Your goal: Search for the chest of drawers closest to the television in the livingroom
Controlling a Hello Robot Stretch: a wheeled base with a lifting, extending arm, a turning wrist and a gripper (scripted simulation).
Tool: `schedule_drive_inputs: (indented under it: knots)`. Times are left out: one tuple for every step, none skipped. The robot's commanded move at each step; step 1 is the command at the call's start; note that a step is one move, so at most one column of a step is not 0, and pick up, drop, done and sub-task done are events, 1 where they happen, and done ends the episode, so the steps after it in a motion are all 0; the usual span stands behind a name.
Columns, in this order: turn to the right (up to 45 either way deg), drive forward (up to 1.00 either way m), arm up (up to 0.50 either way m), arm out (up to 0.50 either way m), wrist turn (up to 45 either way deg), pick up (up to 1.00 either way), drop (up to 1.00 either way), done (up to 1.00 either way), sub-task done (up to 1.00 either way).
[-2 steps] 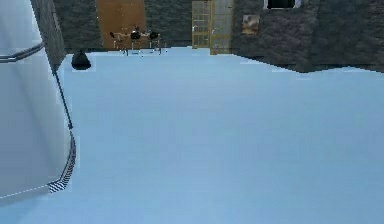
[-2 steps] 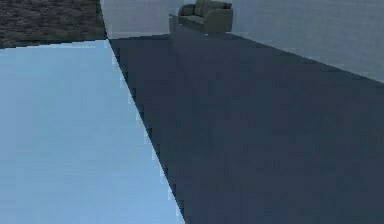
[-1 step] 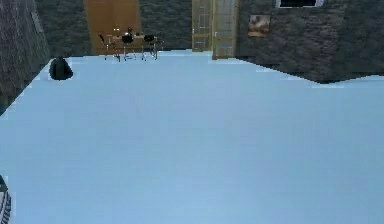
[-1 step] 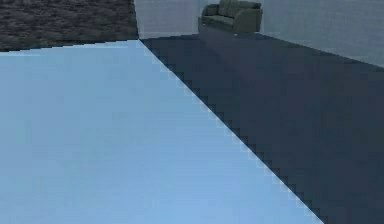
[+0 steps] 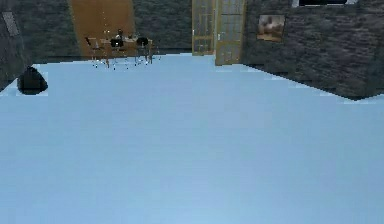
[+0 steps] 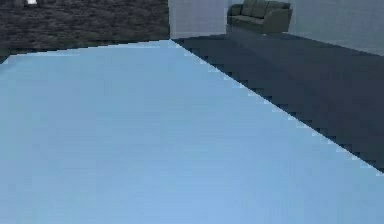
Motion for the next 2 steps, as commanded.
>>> schedule_drive_inputs:
  knots:
    - [0.0, 1.00, 0.00, 0.00, 0.0, 0.00, 0.00, 0.00, 0.00]
    - [0.0, 1.00, 0.00, 0.00, 0.0, 0.00, 0.00, 0.00, 0.00]
